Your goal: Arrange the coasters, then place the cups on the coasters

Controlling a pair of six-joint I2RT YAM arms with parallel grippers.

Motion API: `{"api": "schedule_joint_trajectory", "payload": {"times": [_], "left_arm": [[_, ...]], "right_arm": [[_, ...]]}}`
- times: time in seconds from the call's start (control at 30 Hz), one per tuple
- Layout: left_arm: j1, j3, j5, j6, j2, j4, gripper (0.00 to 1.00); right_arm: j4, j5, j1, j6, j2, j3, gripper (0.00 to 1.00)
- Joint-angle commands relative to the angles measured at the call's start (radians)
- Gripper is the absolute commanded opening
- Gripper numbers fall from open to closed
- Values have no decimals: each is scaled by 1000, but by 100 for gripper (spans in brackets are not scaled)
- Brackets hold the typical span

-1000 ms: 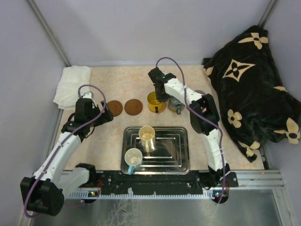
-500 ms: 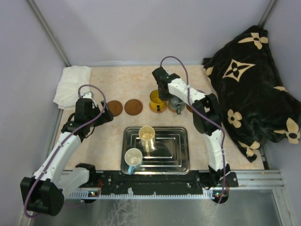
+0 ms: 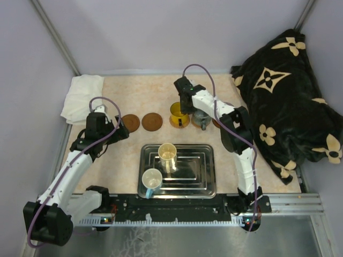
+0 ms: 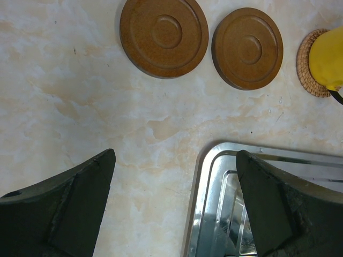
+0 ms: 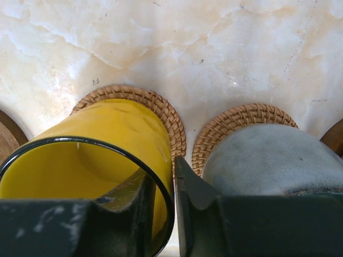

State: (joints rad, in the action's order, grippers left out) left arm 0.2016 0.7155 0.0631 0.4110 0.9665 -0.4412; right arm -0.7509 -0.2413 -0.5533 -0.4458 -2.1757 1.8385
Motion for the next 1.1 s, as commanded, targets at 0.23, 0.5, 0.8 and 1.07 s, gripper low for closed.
{"api": "schedule_joint_trajectory", "payload": {"times": [0.23,0.5,0.8,1.07], "left_arm": [[7,0,-2,-3,-4,26,100],[7,-7,1,-4,-6,25,100],[7,-7,-1,-4,-8,25,100],[7,7,-7,-14,-22,32,100]], "right_arm": [[41,-20,-6,40,86,-9,30],[54,-21,-13,61,85,42,31],[29,-55,-25,90,90,150,35],[52,-131,-59,111,176,124,36]]}}
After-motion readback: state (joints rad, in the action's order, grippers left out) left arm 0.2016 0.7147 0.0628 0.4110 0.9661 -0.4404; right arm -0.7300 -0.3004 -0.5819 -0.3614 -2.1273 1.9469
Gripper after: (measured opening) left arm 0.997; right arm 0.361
